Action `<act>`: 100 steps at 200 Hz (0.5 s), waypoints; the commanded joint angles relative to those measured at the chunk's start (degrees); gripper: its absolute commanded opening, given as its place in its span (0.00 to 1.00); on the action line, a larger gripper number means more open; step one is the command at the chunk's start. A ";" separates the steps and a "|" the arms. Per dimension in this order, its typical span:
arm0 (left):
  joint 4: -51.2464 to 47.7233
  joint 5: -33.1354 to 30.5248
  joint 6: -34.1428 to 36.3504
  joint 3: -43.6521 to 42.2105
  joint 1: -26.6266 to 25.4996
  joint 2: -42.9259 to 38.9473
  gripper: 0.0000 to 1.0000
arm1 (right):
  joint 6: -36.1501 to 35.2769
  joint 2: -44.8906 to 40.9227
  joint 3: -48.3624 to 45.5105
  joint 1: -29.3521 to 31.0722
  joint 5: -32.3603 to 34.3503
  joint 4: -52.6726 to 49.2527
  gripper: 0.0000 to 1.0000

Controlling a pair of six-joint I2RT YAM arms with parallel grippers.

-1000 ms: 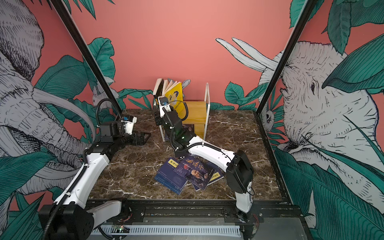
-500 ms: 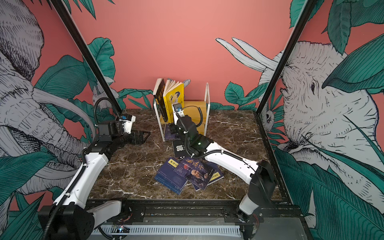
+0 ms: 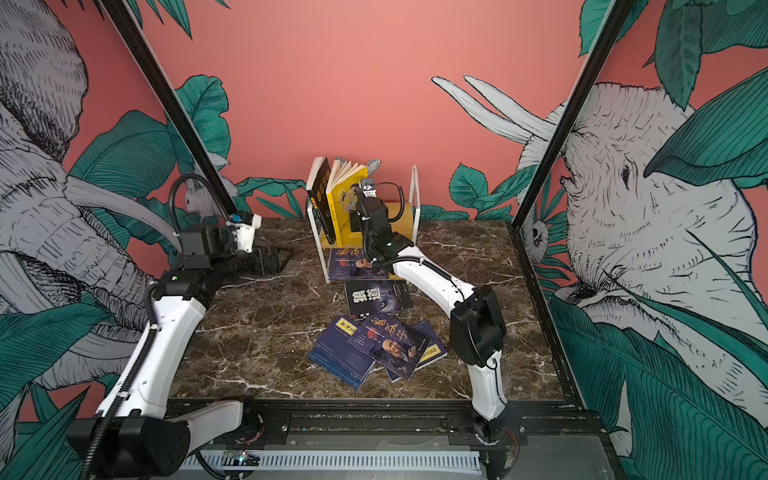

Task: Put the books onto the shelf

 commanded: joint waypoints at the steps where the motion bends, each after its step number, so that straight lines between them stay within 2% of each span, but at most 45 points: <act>1: -4.78 -3.69 -2.46 9.98 0.31 4.06 0.94 | 3.16 0.46 3.31 -0.47 -2.14 0.81 0.00; 65: -4.10 -4.57 -8.96 31.10 0.19 21.46 0.91 | 1.32 5.55 9.59 -1.06 -6.32 3.52 0.00; 100: -4.20 -4.51 -9.00 38.15 -2.06 28.16 0.91 | 1.05 8.65 14.18 -1.18 -9.14 2.05 0.00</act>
